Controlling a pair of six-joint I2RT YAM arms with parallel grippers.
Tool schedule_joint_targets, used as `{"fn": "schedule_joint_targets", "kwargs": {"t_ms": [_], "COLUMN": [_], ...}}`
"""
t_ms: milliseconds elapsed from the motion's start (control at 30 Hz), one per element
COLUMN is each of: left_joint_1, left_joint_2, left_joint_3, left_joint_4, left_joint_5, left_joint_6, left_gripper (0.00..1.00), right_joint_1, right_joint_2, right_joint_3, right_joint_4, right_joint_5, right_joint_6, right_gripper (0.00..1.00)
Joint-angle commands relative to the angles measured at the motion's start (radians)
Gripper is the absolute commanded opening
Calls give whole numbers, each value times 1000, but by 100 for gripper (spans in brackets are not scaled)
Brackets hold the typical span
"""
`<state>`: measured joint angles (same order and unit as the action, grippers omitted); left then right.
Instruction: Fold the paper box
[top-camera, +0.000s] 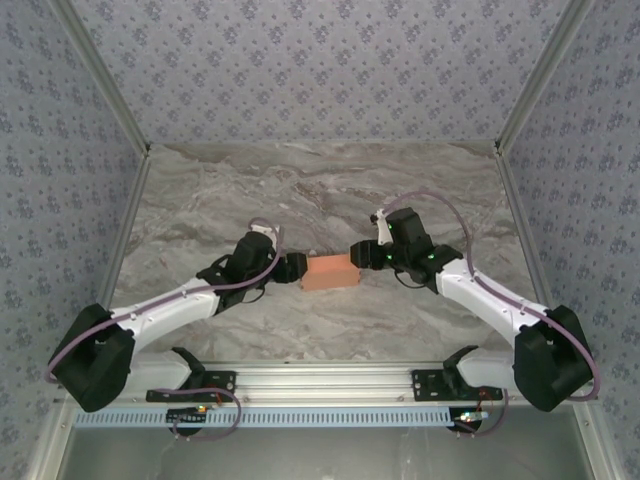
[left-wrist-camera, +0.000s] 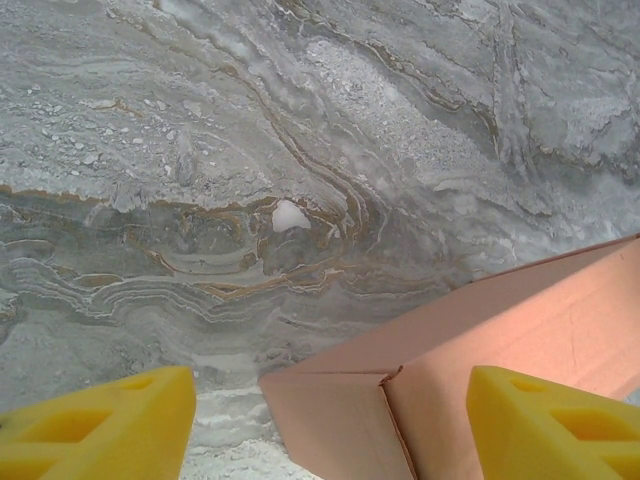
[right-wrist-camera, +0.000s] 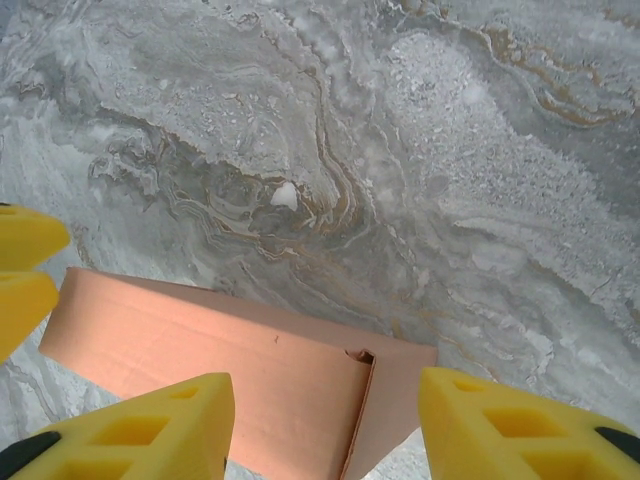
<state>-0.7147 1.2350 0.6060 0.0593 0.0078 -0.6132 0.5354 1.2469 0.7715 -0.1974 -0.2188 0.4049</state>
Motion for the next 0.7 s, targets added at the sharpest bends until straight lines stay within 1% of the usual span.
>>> {"fn": "schedule_joint_targets", "kwargs": {"t_ms": [0,200,300,367,567,667], "left_joint_1": [-4,-4,-5,-5,-6,-5], "left_joint_2": [-29,31,62,83,119,129], "left_joint_3": [2,-26,-38,-37,1,22], "left_joint_4": [6,63,110,132,154,154], "left_joint_5": [27,130,158,168,188,185], "left_joint_6": [-20,-90,-115,-119,-107,-99], "left_gripper": [74,74,71,68,58,57], "right_joint_1": [5,15,27,34,38,37], "right_joint_2": [11,59,76,82,83,82], "right_joint_3": [14,-4,-7,-17,-14,-2], "right_joint_4": [-45,-10,-9,5,44,53], "right_joint_5": [21,-22,-29,-39,-64,-58], "right_joint_6": [-19,3,7,18,35,32], "right_gripper": [54,54,54,54,50,48]}}
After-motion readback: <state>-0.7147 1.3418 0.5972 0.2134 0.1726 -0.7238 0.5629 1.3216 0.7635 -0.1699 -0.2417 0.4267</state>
